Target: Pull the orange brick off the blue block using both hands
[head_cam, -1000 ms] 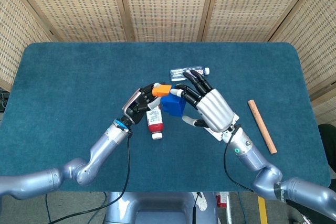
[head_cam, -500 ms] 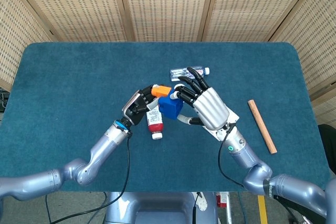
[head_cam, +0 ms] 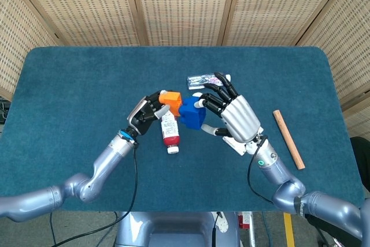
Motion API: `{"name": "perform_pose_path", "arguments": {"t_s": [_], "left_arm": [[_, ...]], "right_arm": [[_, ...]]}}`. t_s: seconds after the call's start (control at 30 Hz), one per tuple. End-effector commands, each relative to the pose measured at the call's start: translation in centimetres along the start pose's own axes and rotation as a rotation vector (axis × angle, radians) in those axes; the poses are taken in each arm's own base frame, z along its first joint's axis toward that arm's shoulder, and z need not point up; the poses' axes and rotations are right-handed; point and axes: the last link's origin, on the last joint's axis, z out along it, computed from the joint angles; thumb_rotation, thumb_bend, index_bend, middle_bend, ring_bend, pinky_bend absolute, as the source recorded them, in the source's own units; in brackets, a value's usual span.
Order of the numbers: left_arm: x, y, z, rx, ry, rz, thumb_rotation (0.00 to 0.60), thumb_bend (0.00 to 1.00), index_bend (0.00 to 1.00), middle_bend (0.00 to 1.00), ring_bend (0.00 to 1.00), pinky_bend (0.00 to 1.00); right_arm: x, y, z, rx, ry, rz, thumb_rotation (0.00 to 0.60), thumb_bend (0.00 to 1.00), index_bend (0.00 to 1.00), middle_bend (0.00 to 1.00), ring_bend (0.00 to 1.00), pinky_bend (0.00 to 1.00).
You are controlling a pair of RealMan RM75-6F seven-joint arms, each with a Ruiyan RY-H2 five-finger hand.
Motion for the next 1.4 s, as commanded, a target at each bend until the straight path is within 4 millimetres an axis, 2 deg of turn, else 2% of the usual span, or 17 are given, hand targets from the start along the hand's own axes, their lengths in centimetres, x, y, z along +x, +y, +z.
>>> {"name": "perform_pose_path", "arguments": {"t_s": [0.03, 0.17, 0.3, 0.37, 0.53, 0.67, 0.77, 0.93, 0.97, 1.03, 1.13, 1.17, 1.23, 1.3, 1.37, 1.4], "left_arm": [[1.3, 0.8, -0.3, -0.012, 0.027, 0.007, 0.6, 0.46, 0.59, 0.58, 0.02, 0.0], [3.5, 2.2, -1.1, -0.031, 0.065, 0.043, 0.6, 0.46, 0.59, 0.58, 0.02, 0.0], [6.8, 4.1, -2.8, -0.051, 0.107, 0.212, 0.6, 0.46, 0.59, 0.58, 0.02, 0.0], [8.3, 4.8, -3.7, -0.051, 0.12, 0.333, 0.6, 0.46, 0.59, 0.58, 0.02, 0.0], [12.4, 6.7, -7.2, -0.029, 0.157, 0.779, 0.6, 0.46, 0.59, 0.58, 0.02, 0.0], [14.7, 7.2, -9.4, 0.012, 0.187, 1.052, 0.6, 0.46, 0.59, 0.57, 0.02, 0.0], [16.4, 6.7, -10.9, 0.063, 0.208, 1.25, 0.6, 0.46, 0.59, 0.57, 0.02, 0.0], [18.4, 3.4, -12.0, 0.166, 0.223, 1.39, 0.6, 0.46, 0.59, 0.56, 0.02, 0.0], [18.6, 2.9, -12.0, 0.173, 0.223, 1.41, 0.6, 0.46, 0.59, 0.56, 0.02, 0.0], [18.7, 2.2, -11.9, 0.18, 0.222, 1.433, 0.6, 0.45, 0.59, 0.54, 0.02, 0.0], [18.7, 1.1, -11.7, 0.195, 0.211, 1.468, 0.6, 0.3, 0.58, 0.41, 0.01, 0.0], [18.6, 0.8, -11.6, 0.208, 0.203, 1.474, 0.6, 0.23, 0.55, 0.35, 0.01, 0.0], [18.4, 0.3, -11.3, 0.243, 0.178, 1.502, 0.6, 0.11, 0.36, 0.18, 0.0, 0.0], [18.1, 0.1, -11.2, 0.274, 0.155, 1.533, 0.6, 0.01, 0.08, 0.02, 0.0, 0.0], [17.7, 0.3, -11.2, 0.278, 0.151, 1.544, 0.6, 0.0, 0.0, 0.0, 0.0, 0.0], [17.5, 0.5, -11.2, 0.27, 0.157, 1.542, 0.6, 0.0, 0.0, 0.0, 0.0, 0.0]], "right_arm": [[0.4, 0.4, -0.4, 0.004, 0.004, -0.01, 0.6, 0.2, 0.59, 0.58, 0.2, 0.02], [0.9, 1.2, -1.2, -0.008, 0.004, -0.025, 0.6, 0.2, 0.59, 0.58, 0.2, 0.02], [0.9, 2.4, -2.8, -0.025, -0.041, -0.066, 0.6, 0.2, 0.59, 0.58, 0.21, 0.02], [0.4, 3.0, -3.6, -0.038, -0.079, -0.087, 0.6, 0.2, 0.59, 0.58, 0.22, 0.02], [-1.3, 4.7, -6.0, -0.09, -0.212, -0.136, 0.6, 0.2, 0.59, 0.58, 0.22, 0.02], [-2.3, 5.6, -7.4, -0.117, -0.3, -0.179, 0.6, 0.2, 0.59, 0.58, 0.22, 0.02], [-2.9, 6.3, -8.4, -0.133, -0.384, -0.219, 0.6, 0.2, 0.59, 0.58, 0.22, 0.02], [-3.9, 6.8, -9.1, -0.166, -0.454, -0.249, 0.6, 0.2, 0.57, 0.55, 0.22, 0.02], [-4.0, 6.8, -9.2, -0.167, -0.456, -0.254, 0.6, 0.18, 0.55, 0.52, 0.22, 0.02], [-4.2, 6.9, -9.3, -0.165, -0.464, -0.265, 0.6, 0.08, 0.4, 0.37, 0.19, 0.02], [-4.5, 7.2, -9.7, -0.185, -0.509, -0.276, 0.6, 0.01, 0.28, 0.23, 0.09, 0.02], [-4.5, 7.3, -9.8, -0.201, -0.515, -0.268, 0.6, 0.01, 0.26, 0.21, 0.08, 0.02], [-4.3, 7.1, -9.8, -0.234, -0.512, -0.23, 0.6, 0.01, 0.24, 0.17, 0.06, 0.02], [-3.9, 6.9, -9.7, -0.239, -0.489, -0.216, 0.6, 0.01, 0.22, 0.16, 0.05, 0.02], [-3.3, 6.7, -9.6, -0.238, -0.463, -0.203, 0.6, 0.01, 0.22, 0.16, 0.05, 0.02], [-2.9, 6.6, -9.6, -0.237, -0.449, -0.199, 0.6, 0.01, 0.22, 0.16, 0.05, 0.02]]}}
